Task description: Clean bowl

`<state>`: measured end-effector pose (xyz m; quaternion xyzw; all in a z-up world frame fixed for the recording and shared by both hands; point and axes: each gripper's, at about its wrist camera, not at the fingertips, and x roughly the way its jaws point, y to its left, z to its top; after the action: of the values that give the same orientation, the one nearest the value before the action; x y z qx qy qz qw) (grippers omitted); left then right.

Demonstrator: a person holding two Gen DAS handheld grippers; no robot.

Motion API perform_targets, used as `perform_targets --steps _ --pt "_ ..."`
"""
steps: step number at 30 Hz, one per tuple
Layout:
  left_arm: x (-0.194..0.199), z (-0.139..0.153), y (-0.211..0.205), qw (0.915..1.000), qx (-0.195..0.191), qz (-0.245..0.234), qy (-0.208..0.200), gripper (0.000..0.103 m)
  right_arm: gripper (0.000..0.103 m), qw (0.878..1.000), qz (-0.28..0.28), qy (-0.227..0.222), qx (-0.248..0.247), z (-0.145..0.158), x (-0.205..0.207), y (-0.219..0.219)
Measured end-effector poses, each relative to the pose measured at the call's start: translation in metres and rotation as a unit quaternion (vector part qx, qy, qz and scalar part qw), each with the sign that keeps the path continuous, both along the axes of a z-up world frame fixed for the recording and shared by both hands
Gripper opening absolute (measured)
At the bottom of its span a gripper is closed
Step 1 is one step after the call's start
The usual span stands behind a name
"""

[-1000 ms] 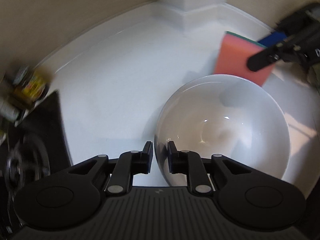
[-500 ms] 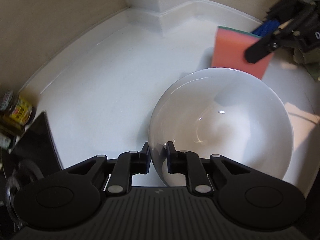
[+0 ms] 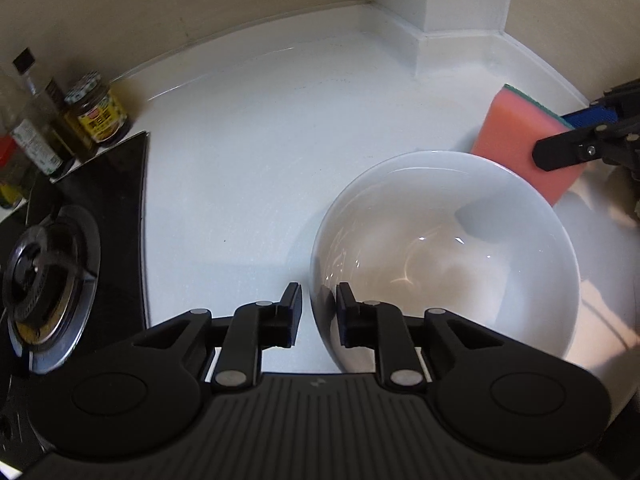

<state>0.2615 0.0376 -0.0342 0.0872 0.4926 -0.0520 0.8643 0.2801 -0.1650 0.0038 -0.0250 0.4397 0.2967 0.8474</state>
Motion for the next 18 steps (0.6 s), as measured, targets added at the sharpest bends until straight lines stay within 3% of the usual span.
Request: perform_targets --steps 4,9,12,18 --pt "-0.003 0.001 0.003 0.9998 -0.016 -0.001 -0.008 0.010 0.025 1.000 0.002 0.001 -0.006 0.002 -0.006 -0.001" --pt "0.008 -0.001 0.006 0.9971 -0.016 -0.073 -0.013 0.010 0.025 1.000 0.004 0.008 -0.006 0.002 -0.009 -0.010" --pt "0.018 -0.002 0.004 0.9912 -0.016 -0.130 -0.017 0.010 0.025 1.000 -0.012 0.010 0.007 0.001 -0.001 -0.015" --pt "0.030 -0.004 -0.013 0.9771 0.026 -0.210 -0.024 0.013 0.025 1.000 0.001 -0.016 -0.020 0.001 0.012 0.000"
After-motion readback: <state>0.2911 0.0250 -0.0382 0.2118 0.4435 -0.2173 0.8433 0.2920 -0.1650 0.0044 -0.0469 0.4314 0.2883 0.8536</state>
